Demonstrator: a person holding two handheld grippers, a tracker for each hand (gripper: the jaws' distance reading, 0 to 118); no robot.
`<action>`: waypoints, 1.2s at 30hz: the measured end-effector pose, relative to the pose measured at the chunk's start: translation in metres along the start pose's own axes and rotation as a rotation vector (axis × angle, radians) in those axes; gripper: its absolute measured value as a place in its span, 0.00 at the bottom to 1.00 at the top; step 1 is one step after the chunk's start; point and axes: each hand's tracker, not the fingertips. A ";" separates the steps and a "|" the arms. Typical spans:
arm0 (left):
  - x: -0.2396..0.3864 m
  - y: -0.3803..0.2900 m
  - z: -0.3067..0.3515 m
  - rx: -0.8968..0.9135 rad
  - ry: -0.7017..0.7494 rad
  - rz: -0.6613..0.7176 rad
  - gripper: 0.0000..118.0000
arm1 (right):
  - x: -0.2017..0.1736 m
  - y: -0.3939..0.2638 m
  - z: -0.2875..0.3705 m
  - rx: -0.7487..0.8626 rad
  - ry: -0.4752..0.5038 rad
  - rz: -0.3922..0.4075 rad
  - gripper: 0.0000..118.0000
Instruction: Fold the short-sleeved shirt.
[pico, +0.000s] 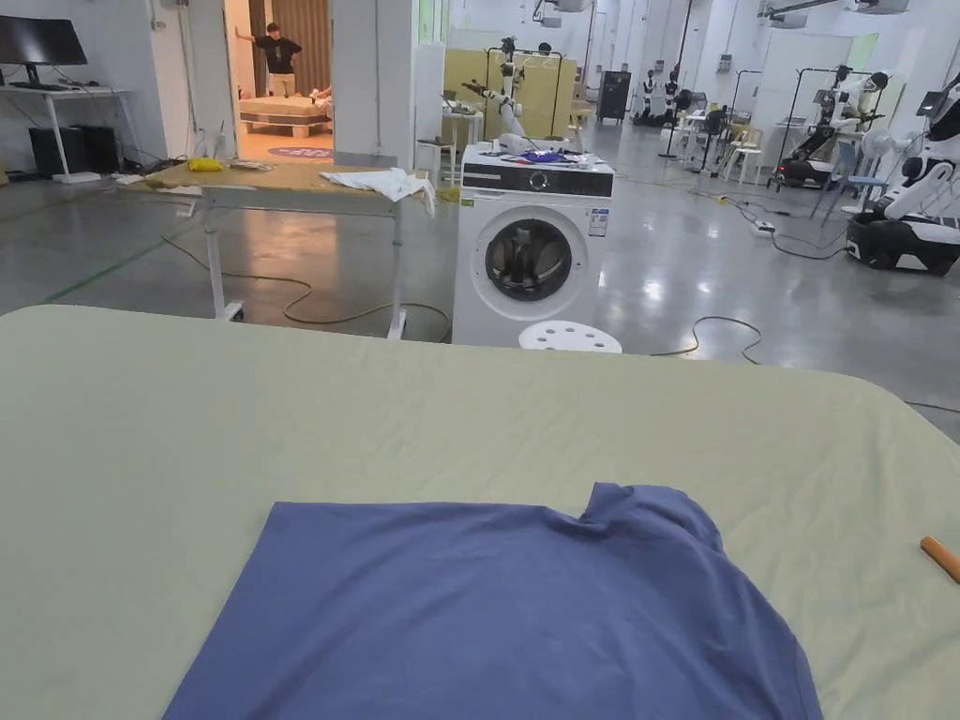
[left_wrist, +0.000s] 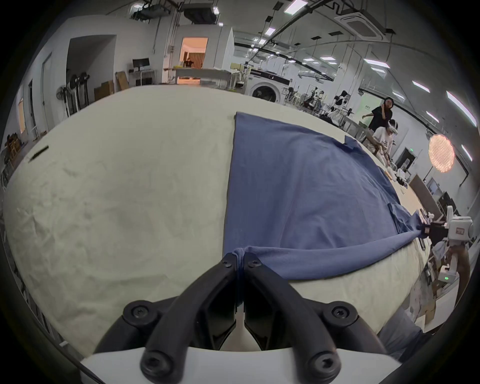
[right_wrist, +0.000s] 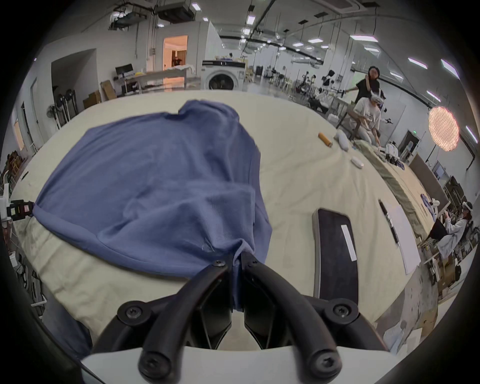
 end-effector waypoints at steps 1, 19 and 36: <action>0.000 0.001 0.001 0.004 0.001 0.006 0.07 | -0.001 0.000 0.001 -0.015 -0.002 0.003 0.14; 0.096 0.111 0.015 0.459 0.066 -0.101 0.50 | -0.047 0.119 0.038 0.585 0.036 -0.158 0.58; 0.131 0.136 0.016 0.666 0.075 -0.179 0.00 | -0.084 0.155 0.029 0.807 0.020 -0.122 0.00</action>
